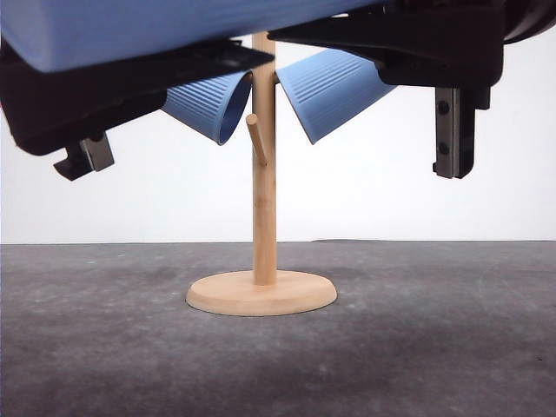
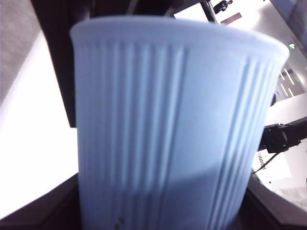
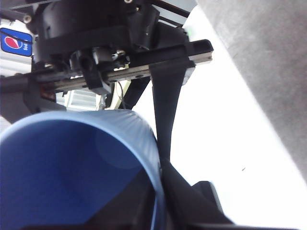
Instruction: Place three cups
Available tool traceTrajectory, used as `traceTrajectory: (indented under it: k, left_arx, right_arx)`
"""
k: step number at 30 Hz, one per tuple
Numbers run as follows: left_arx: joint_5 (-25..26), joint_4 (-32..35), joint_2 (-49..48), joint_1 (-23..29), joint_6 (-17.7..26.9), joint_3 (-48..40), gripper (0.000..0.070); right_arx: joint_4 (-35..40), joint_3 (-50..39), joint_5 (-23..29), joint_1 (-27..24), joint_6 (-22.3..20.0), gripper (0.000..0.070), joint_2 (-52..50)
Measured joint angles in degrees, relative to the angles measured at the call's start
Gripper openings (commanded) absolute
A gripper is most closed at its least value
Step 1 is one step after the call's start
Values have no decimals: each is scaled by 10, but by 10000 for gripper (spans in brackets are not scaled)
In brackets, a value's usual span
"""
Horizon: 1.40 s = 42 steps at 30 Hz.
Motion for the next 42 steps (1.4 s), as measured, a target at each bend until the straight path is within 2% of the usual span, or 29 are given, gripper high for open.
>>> traceTrajectory:
  k: [3, 7, 13, 17, 23, 28, 33, 38, 42]
  left_arx:
    - [2, -2, 0, 0, -2, 0, 388]
    - [1, -4, 2, 0, -13, 0, 389]
    - [1, -4, 2, 1, -50, 0, 389]
    - [-7, -4, 2, 2, -92, 0, 388]
    - [-48, 29, 2, 20, -189, 0, 387]
    - [-96, 53, 2, 65, -318, 0, 388]
    - [-124, 54, 1, 127, -438, 0, 388]
    - [-122, 58, 1, 180, -492, 0, 389]
    - [-102, 102, 24, 202, -523, 1, 389]
  right_arx:
    - [2, 0, -9, -2, 3, 229, 0]
    - [2, 0, -12, -20, 2, 235, 0]
    - [-16, 1, -39, -99, -22, 239, 0]
    - [-30, 1, -56, -178, -51, 241, -3]
    - [-29, 1, -55, -288, -78, 241, -3]
    - [-29, 1, -50, -361, -93, 241, -3]
    - [-30, 1, -28, -382, -102, 241, -3]
    - [-30, 1, -24, -381, -114, 241, -3]
    - [-29, 1, -11, -381, -122, 241, -3]
